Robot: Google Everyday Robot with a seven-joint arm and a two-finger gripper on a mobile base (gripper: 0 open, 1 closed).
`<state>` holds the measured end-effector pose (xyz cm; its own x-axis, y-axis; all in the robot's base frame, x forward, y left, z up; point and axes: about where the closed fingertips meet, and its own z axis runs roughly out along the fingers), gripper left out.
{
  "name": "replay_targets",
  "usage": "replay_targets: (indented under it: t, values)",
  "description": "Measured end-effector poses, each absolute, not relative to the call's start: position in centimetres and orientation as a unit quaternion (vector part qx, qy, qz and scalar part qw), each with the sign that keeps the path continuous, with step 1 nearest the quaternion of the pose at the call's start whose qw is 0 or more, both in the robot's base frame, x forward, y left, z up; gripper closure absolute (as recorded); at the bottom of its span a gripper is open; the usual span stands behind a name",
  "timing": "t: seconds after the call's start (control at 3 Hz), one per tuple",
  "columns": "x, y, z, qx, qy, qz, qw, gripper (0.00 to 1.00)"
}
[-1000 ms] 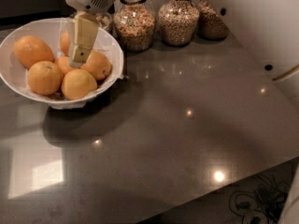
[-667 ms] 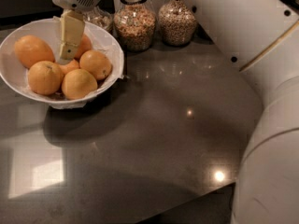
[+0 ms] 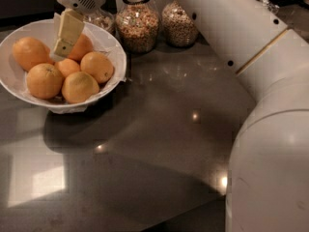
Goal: Pick orange from white bowl
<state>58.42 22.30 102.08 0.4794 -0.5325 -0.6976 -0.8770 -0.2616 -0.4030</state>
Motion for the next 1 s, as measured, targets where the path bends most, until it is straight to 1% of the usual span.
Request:
replay_targets:
  t: [0.33, 0.67, 1.0]
  values:
    - [58.8, 22.8, 101.7, -0.730, 0.504, 0.223, 0.404, 0.00]
    - [58.5, 23.1, 103.1, -0.725, 0.524, 0.201, 0.400, 0.00]
    - [58.4, 23.2, 102.9, -0.726, 0.524, 0.201, 0.398, 0.00]
